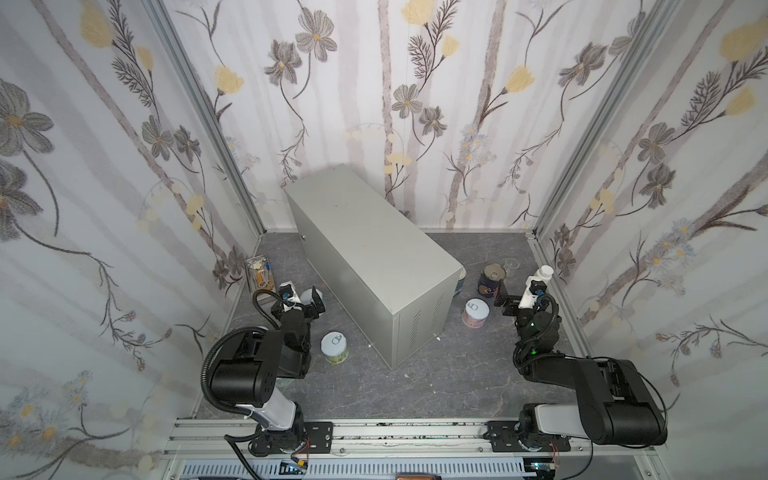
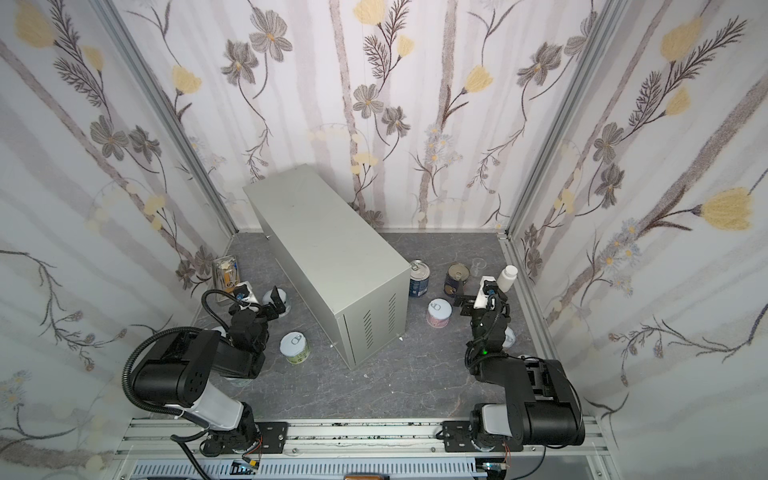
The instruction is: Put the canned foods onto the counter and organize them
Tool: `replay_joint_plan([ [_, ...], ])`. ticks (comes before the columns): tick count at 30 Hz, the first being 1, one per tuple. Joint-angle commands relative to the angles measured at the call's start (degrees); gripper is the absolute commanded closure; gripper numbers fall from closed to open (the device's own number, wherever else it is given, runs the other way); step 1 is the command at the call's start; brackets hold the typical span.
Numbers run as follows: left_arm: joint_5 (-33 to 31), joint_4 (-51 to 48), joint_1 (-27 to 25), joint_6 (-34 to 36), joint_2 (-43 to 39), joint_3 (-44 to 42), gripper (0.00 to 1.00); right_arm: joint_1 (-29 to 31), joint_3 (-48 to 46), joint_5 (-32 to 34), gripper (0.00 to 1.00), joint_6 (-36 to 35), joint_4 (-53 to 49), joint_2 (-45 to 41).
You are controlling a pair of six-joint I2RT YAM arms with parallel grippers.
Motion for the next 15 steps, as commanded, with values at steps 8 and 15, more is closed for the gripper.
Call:
replay_joint_plan([
  [8,-0.4,2.5,0.0,-0.1,-0.1,0.0,0.0,-0.4,0.3,-1.5,0.0,0.5,0.5,0.0],
  [15,-0.4,2.5,0.0,-0.1,-0.1,-0.1,0.0,-0.3,-0.1,-0.8,0.0,0.3,1.1,-0.1],
])
